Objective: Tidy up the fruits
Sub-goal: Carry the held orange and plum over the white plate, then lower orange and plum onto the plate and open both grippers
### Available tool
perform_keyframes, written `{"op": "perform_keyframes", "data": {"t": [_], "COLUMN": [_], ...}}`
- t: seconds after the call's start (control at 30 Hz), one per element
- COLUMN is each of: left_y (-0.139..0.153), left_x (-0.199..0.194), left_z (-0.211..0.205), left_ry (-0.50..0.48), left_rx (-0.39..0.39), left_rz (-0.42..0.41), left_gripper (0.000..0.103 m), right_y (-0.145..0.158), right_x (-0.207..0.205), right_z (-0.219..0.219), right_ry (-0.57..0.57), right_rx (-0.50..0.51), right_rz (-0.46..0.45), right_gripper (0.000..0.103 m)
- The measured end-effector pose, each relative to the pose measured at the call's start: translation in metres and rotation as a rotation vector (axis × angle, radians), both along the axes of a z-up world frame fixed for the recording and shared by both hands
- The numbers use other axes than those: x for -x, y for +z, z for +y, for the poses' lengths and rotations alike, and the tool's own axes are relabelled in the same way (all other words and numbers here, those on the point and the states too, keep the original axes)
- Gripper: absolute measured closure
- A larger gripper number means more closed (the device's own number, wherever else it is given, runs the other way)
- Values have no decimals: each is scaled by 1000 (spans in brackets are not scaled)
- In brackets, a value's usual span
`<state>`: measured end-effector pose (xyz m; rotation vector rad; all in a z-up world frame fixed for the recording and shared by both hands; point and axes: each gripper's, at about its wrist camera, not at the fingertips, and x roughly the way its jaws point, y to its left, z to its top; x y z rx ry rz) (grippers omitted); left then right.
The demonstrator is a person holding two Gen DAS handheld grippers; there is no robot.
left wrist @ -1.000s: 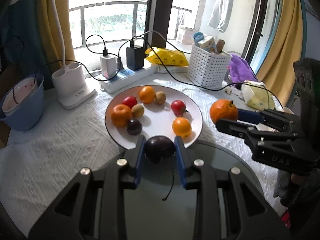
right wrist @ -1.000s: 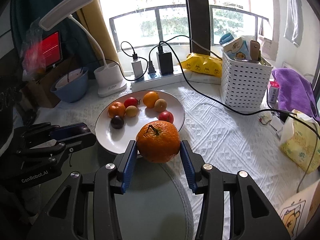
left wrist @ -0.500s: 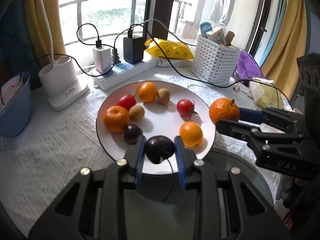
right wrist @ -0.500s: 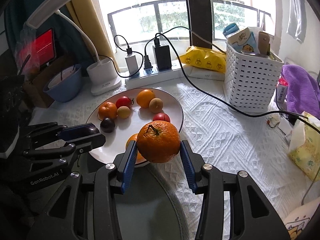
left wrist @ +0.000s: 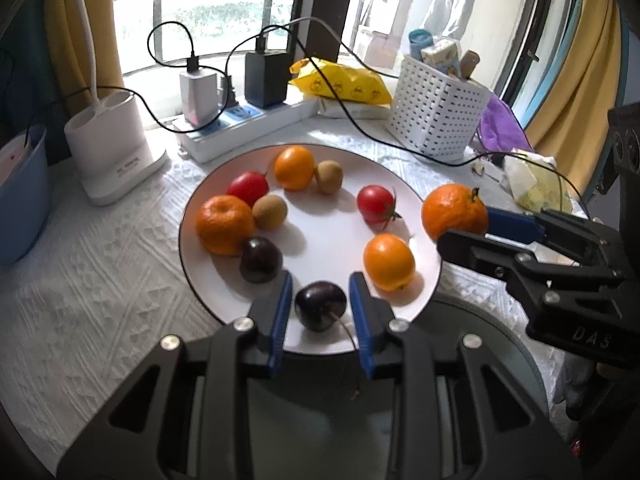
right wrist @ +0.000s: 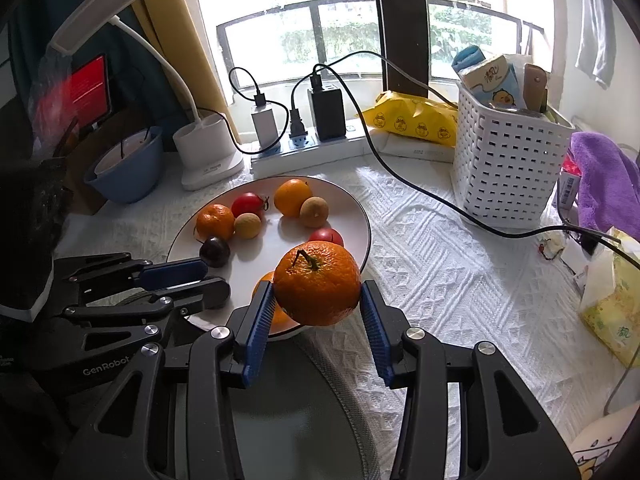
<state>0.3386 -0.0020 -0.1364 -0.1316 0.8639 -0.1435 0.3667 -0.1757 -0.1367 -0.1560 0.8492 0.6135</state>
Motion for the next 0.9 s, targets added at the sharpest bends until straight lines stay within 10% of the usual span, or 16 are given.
{"op": "perform_keyframes", "data": {"t": [0.9], "left_y": [22], "left_x": [8], "left_z": [64], "left_ry": [119], "left_rx": [14], "left_rz": [-95], "left_gripper": [70], "right_y": [-6], "right_x": [-22], "right_z": [55], "right_ry": [72], "right_rx": [39], "right_rz": [-1], "right_gripper": [56]}}
